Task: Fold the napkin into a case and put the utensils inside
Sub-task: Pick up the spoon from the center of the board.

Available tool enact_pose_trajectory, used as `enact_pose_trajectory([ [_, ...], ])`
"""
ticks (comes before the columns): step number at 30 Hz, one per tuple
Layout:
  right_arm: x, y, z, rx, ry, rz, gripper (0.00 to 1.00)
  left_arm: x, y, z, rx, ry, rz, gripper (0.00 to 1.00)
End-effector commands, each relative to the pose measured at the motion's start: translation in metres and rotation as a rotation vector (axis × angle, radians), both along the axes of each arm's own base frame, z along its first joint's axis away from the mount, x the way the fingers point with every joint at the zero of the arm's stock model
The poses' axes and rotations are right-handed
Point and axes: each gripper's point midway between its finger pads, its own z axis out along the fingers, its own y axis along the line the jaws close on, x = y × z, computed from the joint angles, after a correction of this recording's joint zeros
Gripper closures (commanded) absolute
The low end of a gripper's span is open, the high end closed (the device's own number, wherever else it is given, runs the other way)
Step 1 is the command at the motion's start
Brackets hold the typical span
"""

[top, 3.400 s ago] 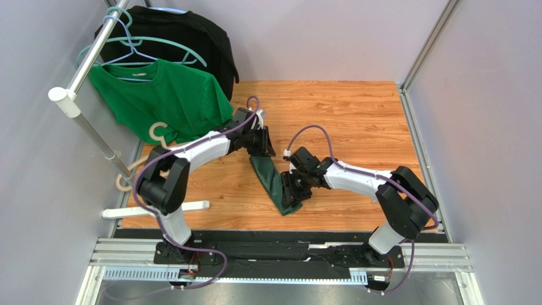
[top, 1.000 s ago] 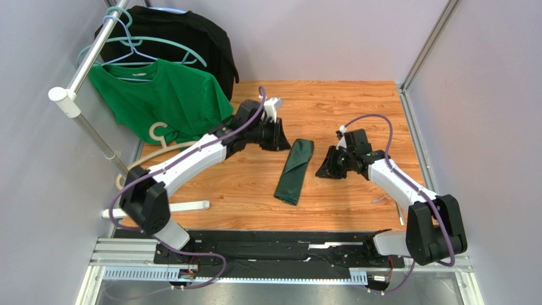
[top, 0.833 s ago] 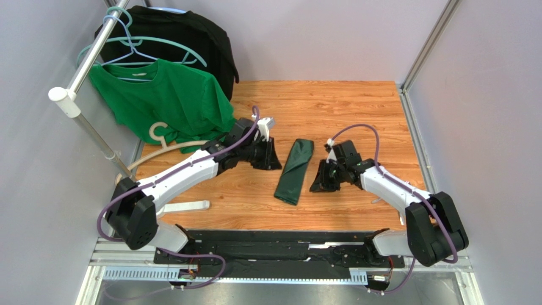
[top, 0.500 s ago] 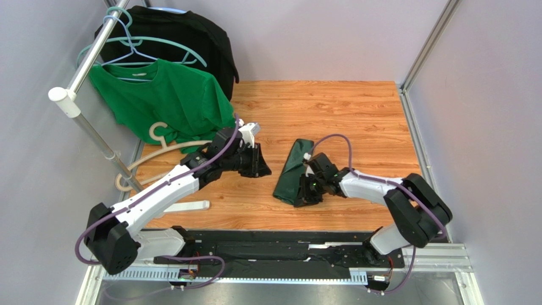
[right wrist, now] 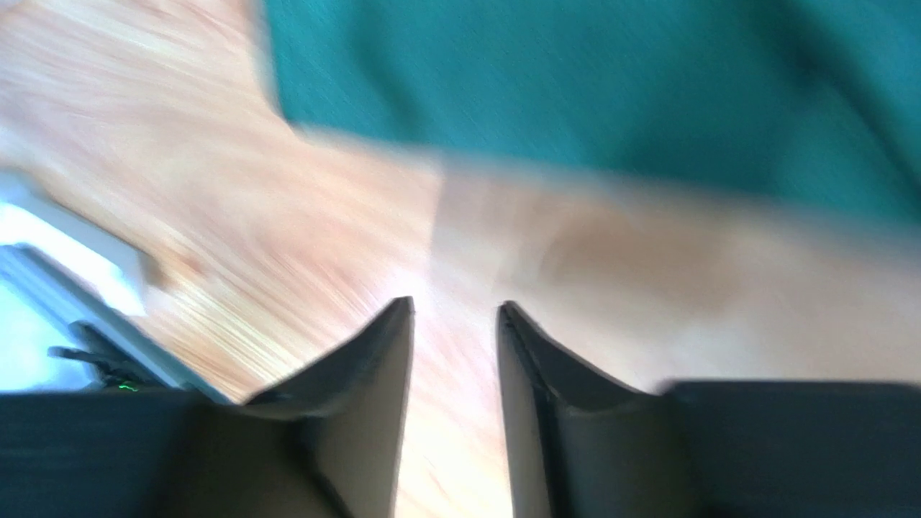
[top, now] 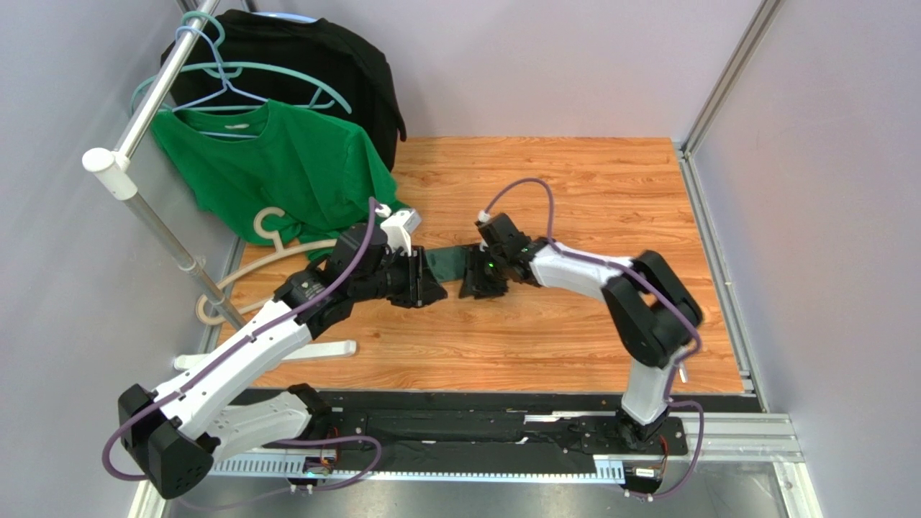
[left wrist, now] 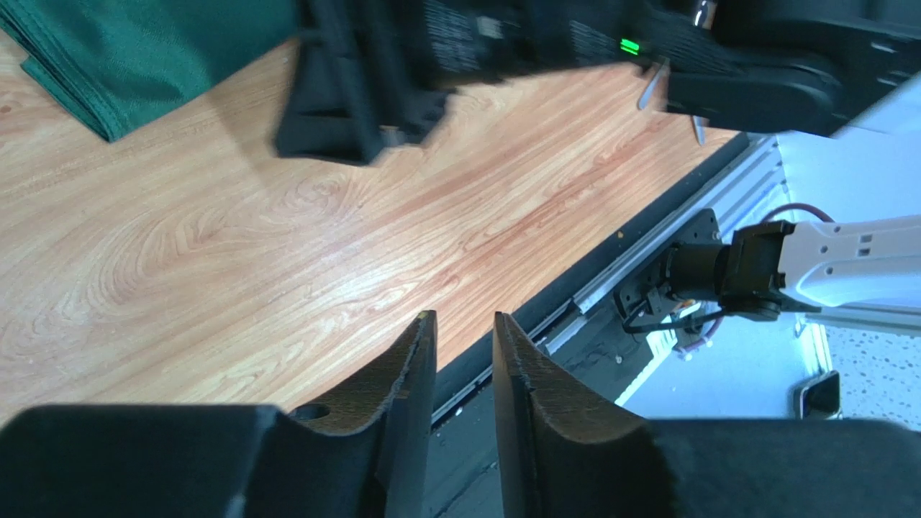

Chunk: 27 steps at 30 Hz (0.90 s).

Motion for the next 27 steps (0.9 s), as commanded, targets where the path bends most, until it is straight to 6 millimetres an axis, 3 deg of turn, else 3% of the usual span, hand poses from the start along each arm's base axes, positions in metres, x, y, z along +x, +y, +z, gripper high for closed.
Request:
enact_pose_trajectory([
  [1, -0.027, -0.09, 0.033, -0.182, -0.058, -0.136, 0.47, -0.008, -0.001, 0.015, -0.064, -0.031, -0.025, 0.62],
  [3, -0.037, -0.145, 0.022, -0.303, -0.026, -0.261, 0.41, -0.01, -0.01, 0.017, -0.097, -0.024, -0.067, 0.61],
  [4, -0.027, -0.181, 0.024, -0.322, -0.004, -0.377, 0.38, -0.011, -0.014, 0.018, -0.109, -0.019, -0.086, 0.61],
  [6, -0.033, -0.238, 0.031, -0.401, 0.008, -0.531, 0.37, -0.014, -0.026, 0.02, -0.148, 0.0, -0.141, 0.61],
  [7, -0.029, -0.279, 0.032, -0.442, 0.023, -0.672, 0.35, -0.015, -0.029, 0.021, -0.161, 0.005, -0.158, 0.61],
  [11, -0.048, -0.381, 0.045, -0.558, 0.07, -1.012, 0.3, -0.02, -0.038, 0.026, -0.188, 0.002, -0.228, 0.6],
  [13, -0.058, -0.419, 0.048, -0.525, 0.111, -1.2, 0.25, -0.022, -0.04, 0.027, -0.194, 0.004, -0.247, 0.6],
  [17, -0.059, -0.461, 0.041, -0.46, 0.13, -1.388, 0.23, -0.028, -0.044, 0.027, -0.199, 0.032, -0.297, 0.6],
  [19, -0.059, -0.483, 0.031, -0.543, 0.168, -1.397, 0.23, -0.029, -0.043, 0.026, -0.188, 0.037, -0.302, 0.6],
  [20, -0.051, -0.497, 0.039, -0.593, 0.147, -1.409, 0.24, -0.028, -0.042, 0.027, -0.183, 0.037, -0.299, 0.6],
  [27, -0.036, -0.504, -0.006, -0.614, 0.259, -1.328, 0.24, -0.025, -0.045, 0.03, -0.17, 0.058, -0.293, 0.6],
])
